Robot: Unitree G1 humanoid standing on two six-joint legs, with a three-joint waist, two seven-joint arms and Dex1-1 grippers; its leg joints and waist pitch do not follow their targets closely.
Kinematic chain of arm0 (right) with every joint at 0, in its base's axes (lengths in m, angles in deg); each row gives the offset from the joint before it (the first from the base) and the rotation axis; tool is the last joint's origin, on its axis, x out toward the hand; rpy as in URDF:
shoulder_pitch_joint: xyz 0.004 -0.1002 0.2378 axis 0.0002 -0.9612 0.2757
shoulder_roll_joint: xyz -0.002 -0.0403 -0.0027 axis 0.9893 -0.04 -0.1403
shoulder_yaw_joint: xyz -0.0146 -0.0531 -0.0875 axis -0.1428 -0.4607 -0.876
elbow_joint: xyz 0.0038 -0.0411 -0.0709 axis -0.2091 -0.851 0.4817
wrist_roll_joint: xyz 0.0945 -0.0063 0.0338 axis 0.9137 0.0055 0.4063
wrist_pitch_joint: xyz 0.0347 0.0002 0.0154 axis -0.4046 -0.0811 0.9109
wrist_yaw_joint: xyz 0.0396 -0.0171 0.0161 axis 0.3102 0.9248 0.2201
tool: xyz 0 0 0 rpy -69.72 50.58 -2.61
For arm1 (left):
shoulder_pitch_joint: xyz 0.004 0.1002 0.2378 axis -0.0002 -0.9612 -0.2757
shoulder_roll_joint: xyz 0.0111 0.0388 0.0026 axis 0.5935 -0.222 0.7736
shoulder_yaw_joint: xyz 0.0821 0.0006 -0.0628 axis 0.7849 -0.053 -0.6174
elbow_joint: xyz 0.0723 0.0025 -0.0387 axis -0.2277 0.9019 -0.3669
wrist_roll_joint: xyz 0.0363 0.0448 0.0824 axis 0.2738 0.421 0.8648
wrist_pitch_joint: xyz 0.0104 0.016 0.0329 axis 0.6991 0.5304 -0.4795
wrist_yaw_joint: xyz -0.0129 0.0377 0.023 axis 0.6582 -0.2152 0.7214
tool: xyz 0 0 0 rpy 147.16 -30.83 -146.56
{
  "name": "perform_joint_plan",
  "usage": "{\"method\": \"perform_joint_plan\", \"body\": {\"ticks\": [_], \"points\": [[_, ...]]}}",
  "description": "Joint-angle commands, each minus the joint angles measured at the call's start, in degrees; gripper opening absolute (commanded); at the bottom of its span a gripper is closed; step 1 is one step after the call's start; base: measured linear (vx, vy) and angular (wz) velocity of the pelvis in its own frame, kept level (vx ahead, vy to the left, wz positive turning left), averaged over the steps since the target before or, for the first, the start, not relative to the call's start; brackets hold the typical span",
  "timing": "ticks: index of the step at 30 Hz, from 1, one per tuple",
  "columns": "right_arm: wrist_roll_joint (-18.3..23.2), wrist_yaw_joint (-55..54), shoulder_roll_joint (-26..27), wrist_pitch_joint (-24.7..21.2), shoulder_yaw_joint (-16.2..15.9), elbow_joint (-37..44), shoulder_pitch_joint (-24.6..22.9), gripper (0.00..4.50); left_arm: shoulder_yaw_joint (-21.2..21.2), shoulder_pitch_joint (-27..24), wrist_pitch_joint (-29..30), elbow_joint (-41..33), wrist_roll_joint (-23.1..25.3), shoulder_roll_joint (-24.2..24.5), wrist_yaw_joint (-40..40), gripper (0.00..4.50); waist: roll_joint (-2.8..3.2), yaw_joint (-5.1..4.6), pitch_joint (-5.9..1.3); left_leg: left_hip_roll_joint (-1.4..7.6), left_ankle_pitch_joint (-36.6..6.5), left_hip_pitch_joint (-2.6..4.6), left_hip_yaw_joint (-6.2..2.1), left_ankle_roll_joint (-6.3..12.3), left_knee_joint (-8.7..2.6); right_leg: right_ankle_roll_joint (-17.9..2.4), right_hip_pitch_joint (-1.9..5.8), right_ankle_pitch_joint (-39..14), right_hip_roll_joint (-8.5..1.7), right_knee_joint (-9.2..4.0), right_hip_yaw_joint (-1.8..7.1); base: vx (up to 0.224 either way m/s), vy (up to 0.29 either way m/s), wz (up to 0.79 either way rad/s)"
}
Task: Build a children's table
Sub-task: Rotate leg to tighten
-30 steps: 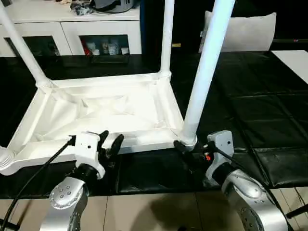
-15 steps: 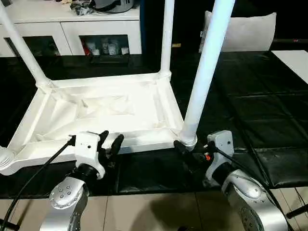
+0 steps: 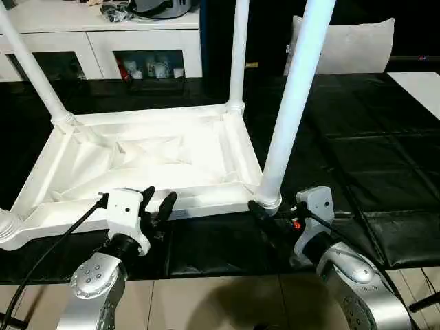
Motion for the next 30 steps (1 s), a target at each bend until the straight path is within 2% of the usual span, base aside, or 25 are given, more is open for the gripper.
{"method": "perform_joint_plan", "body": {"ticks": [1, 14, 15, 16, 17, 18, 19, 20, 21, 23, 24, 25, 27, 28, 29, 30], "points": [[0.49, 0.05, 0.0, -0.58, 0.06, -0.63, 0.32, 4.5, 0.27, 0.5, -0.03, 0.57, -0.4, 0.54, 0.01, 2.7, -0.16, 0.12, -2.99, 0.67, -17.07, -0.92, 0.62, 3.33, -4.81, -2.49, 2.75, -27.39, -2.65, -3.95, 2.66, 0.0, 0.0, 0.0], [0.49, 0.05, 0.0, -0.58, 0.06, -0.63, 0.32, 4.5, 0.27, 0.5, -0.03, 0.57, -0.4, 0.54, 0.01, 2.7, -0.17, 0.13, -2.99, 0.68, -17.02, -0.92, 0.62, 3.32, -4.81, -2.52, 2.73, -27.42, -2.66, -3.94, 2.68, 0.0, 0.0, 0.0], [-1.67, -7.51, -0.55, -7.52, 6.52, 2.71, 1.53, 4.5, 1.47, 8.92, 13.1, -0.35, -0.49, 4.75, 1.45, 2.7, 4.0, 0.07, -2.82, 0.64, -18.22, -0.37, 0.35, 2.67, -4.8, -3.0, 2.48, -26.84, -2.6, -3.5, 2.69, 0.0, 0.0, 0.0], [-3.14, -12.38, -0.91, -11.88, 10.63, 4.8, 2.31, 4.5, 2.26, 14.36, 21.5, -0.9, -0.52, 7.44, 2.37, 2.7, 4.0, 0.07, -2.82, 0.64, -18.22, -0.37, 0.35, 2.67, -4.8, -3.0, 2.48, -26.84, -2.6, -3.5, 2.69, 0.0, 0.0, 0.0], [-3.89, -12.35, -0.8, -10.01, 9.83, 3.88, 2.48, 4.5, 2.87, 15.01, 20.52, -0.1, 0.33, 7.15, 2.2, 2.7, 2.09, 0.96, -2.89, 0.03, -18.94, 1.86, 0.49, 0.99, -4.2, -3.56, 0.98, -25.06, -1.39, -3.09, 3.23, 0.0, 0.0, 0.0], [-3.53, -12.25, -0.28, -9.34, 9.5, 3.62, 3.13, 4.5, 3.66, 15.53, 20.2, 0.48, 0.93, 7.26, 2.58, 2.7, 1.62, 0.5, -2.59, -0.01, -18.53, 0.09, 0.59, 1.16, -4.58, -2.92, 2.48, -25.5, -1.71, -3.12, 2.93, -0.055, 0.005, 0.03], [-3.46, -12.45, 0.03, -9.31, 9.41, 3.67, 3.77, 4.5, 4.23, 15.85, 20.03, 0.84, 1.22, 7.45, 3.06, 2.7, 1.36, 0.35, -2.16, -0.03, -19.57, -0.55, 0.59, 1.65, -5.06, -2.2, 2.79, -28.17, -1.71, -3.42, 2.56, 0.0, 0.0, 0.0], [-3.27, -12.57, 0.19, -9.63, 9.49, 3.84, 4.27, 4.5, 4.52, 16.05, 20.04, 1.01, 1.3, 7.49, 3.28, 2.7, 1.42, -0.11, -2.38, -0.36, -19.82, -0.35, 0.72, 1.94, -4.58, -1.04, 2.61, -31.47, -2.15, -3.85, 2.65, 0.0, 0.0, 0.0], [-2.79, -12.37, 0.29, -9.74, 9.59, 4.05, 4.54, 4.5, 4.32, 16.26, 20.19, 1.23, 0.96, 7.08, 3.03, 2.7, 1.53, -0.42, -2.6, -0.68, -19.71, -0.18, 0.86, 2.19, -4.33, -0.75, 2.39, -32.7, -2.1, -4.02, 2.69, 0.0, 0.0, 0.0], [-3.03, -11.77, -0.41, -10.23, 9.23, 4.39, 4.53, 4.5, 4.15, 16.53, 19.36, 1.56, 0.44, 6.75, 3.25, 2.7, 1.44, -1.6, -3.11, -1.13, -17.62, -0.93, 0.78, 3.09, -4.0, 0.31, 2.72, -34.33, -2.18, -4.06, 2.82, 0.0, 0.0, 0.0], [-2.78, -10.74, -1.22, -10.83, 8.81, 4.86, 4.26, 4.5, 4.39, 16.83, 18.89, 1.53, 0.27, 6.96, 3.81, 2.7, 1.25, -2.1, -3.25, -1.43, -16.61, -1.22, 0.78, 3.69, -3.73, 1.09, 2.65, -35.51, -2.18, -4.22, 2.76, 0.0, 0.0, 0.0], [-2.77, -10.34, -1.65, -11.1, 8.58, 5.42, 4.08, 4.5, 4.52, 17.2, 18.89, 1.37, -0.22, 7.22, 4.42, 2.7, 1.64, -2.26, -3.36, -1.44, -16.32, -1.3, 0.66, 3.75, -3.68, 1.28, 2.69, -35.84, -2.2, -4.2, 2.71, 0.0, 0.0, 0.0], [-3.07, -8.46, -4.03, -11.41, 7.34, 6.84, 3.71, 4.5, 5.57, 19.46, 20.35, 1.52, -2.63, 8.84, 6.81, 2.7, 1.35, -3.06, -3.67, -1.45, -15.57, -1.12, 0.53, 4.22, -3.33, 1.21, 2.28, -34.69, -1.92, -4.49, 2.45, 0.0, 0.0, 0.0], [-3.33, -7.82, -4.71, -11.01, 6.88, 7.05, 3.59, 4.5, 5.7, 19.85, 20.69, 1.66, -3.09, 9.02, 7.36, 2.7, 1.44, -3.05, -3.7, -1.39, -15.39, -1.21, 0.44, 4.48, -3.34, 0.94, 2.32, -34.09, -1.91, -4.31, 2.38, 0.0, 0.0, 0.0], [-3.61, -6.72, -5.8, -10.59, 6.37, 7.22, 3.57, 4.5, 6.02, 20.6, 21.14, 2.14, -3.78, 9.29, 8.8, 2.7, 1.15, -3.15, -3.53, -1.23, -15.44, -1.46, 0.4, 4.93, -3.52, 0.74, 2.35, -33.9, -1.85, -4.25, 2.31, 0.0, 0.0, 0.0], [-3.21, -5.2, -7.05, -11.11, 6.4, 7.02, 3.79, 4.5, 7.0, 21.49, 20.59, 3.16, -3.96, 9.69, 11.02, 2.7, 1.3, -3.24, -3.45, -1.17, -16.18, -1.24, 0.46, 5.14, -3.43, 0.63, 2.09, -34.44, -1.88, -4.51, 2.25, 0.0, 0.0, 0.0]]}}
